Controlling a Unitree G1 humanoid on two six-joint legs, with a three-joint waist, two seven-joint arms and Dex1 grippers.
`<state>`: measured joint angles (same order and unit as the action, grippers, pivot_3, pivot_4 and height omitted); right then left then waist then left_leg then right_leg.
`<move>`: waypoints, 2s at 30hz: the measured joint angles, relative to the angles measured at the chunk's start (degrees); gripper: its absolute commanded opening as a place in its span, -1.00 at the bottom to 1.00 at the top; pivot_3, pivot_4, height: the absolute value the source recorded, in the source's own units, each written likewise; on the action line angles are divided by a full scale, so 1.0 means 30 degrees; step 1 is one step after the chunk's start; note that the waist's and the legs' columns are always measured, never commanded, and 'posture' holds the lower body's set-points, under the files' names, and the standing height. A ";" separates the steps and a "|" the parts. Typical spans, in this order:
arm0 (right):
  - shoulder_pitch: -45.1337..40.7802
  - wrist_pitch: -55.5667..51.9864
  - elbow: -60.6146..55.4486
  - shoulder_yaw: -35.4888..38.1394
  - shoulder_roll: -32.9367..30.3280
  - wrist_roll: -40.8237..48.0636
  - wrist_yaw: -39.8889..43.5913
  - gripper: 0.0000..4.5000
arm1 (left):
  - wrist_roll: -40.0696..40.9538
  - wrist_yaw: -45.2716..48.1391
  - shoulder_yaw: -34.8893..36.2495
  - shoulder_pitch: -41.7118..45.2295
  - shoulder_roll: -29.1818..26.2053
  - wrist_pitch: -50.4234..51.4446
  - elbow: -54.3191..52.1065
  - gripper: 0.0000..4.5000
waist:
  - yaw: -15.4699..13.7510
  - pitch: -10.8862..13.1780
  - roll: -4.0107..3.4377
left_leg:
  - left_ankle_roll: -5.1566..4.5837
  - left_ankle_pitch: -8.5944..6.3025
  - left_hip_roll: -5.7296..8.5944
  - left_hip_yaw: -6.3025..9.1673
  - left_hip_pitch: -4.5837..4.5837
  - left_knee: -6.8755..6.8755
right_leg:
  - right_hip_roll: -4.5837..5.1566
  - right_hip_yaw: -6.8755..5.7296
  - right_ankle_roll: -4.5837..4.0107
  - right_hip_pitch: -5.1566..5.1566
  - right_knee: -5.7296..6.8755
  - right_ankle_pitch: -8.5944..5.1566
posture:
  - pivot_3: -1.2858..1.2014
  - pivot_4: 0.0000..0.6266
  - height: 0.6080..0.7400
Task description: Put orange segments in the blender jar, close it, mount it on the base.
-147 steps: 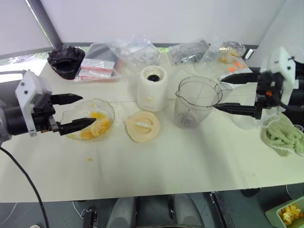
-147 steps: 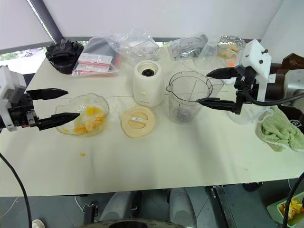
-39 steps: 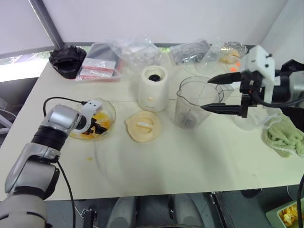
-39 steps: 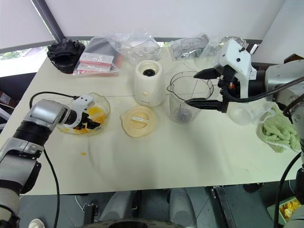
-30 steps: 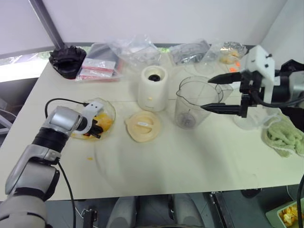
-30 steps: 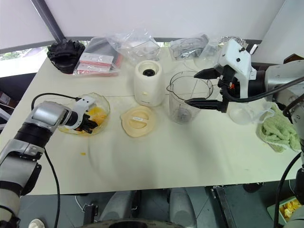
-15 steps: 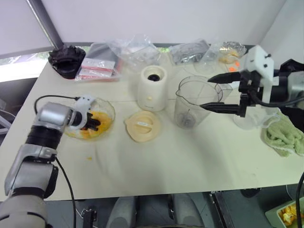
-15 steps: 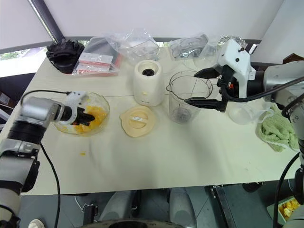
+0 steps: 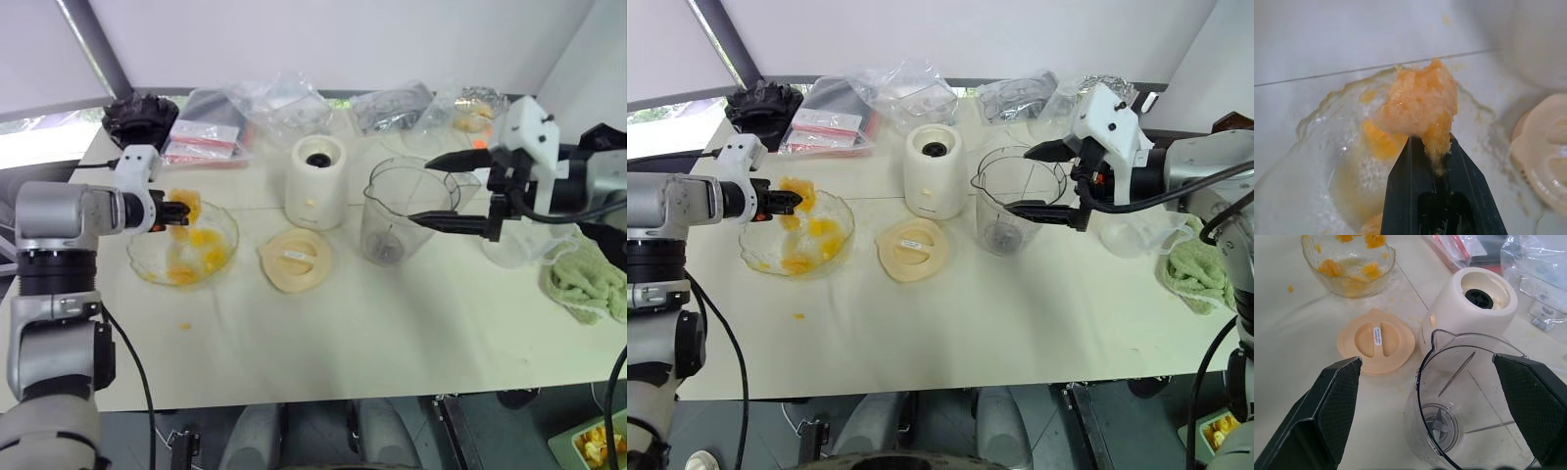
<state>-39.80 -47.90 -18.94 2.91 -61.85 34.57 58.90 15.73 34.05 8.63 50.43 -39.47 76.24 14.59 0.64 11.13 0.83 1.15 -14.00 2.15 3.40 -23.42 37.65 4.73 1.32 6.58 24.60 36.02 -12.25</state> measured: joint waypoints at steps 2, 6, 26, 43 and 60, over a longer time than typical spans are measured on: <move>0.0076 0.0003 -0.0041 0.0035 0.0000 0.0001 -0.0041 1.00 | 0.0240 -0.0293 0.0135 0.0409 0.0258 0.0112 -0.0282 -0.99 | 0.0005 0.0000 0.0000 | 0.0001 0.0000 0.0002 0.0000 -0.0001 0.0011 | 0.0001 0.0002 0.0000 -0.0003 -0.0001 0.0000 | 0.03 -0.52 1.00; 0.0539 -0.0026 -0.0411 0.0332 -0.0014 0.0025 -0.0293 1.00 | 0.0462 -0.0830 0.0561 0.1267 0.0793 -0.0125 -0.0411 -0.99 | 0.0020 0.0000 0.0001 | 0.0001 0.0000 0.0009 0.0000 0.0000 0.0016 | -0.0001 0.0002 0.0001 -0.0004 0.0004 0.0001 | 0.03 -0.52 1.00; 0.6355 -0.3809 -0.6243 0.7259 0.0028 0.1931 -0.4539 1.00 | -0.1223 0.5888 -0.4884 1.2955 1.0028 -1.3604 1.3318 -0.99 | -0.0391 0.0020 0.0034 | -0.0045 -0.0028 0.0041 -0.0040 -0.0031 0.0088 | -0.0006 0.0005 0.0037 -0.0032 -0.0020 -0.0016 | 0.03 -0.52 1.00; 1.0632 -0.8236 -1.2227 1.4646 0.1592 0.6365 -0.9084 1.00 | -0.4045 0.8106 -0.4917 1.4238 1.4511 -2.1018 1.9432 -0.74 | -0.0454 0.0033 0.0051 | -0.0065 -0.0039 0.0026 -0.0028 -0.0066 0.0110 | -0.0004 0.0004 0.0048 -0.0036 -0.0064 -0.0022 | 0.03 -0.52 1.00; 1.1553 -0.7316 -1.1839 1.4838 0.0873 0.8008 -1.0536 1.00 | -0.5419 0.7250 -0.4391 1.3976 1.4194 -2.2138 1.9850 0.98 | -0.0457 0.0035 0.0056 | -0.0068 -0.0041 0.0015 -0.0024 -0.0067 0.0109 | -0.0007 0.0004 0.0055 -0.0038 -0.0064 -0.0025 | 0.03 -0.52 1.00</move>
<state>-5.14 -69.85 -54.46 47.43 -59.23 58.60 27.29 -0.53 55.80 -4.54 92.36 3.11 9.83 74.14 -0.73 11.23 1.00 0.95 -14.12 2.19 3.33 -23.62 37.98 4.70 1.33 6.75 24.49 35.83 -12.32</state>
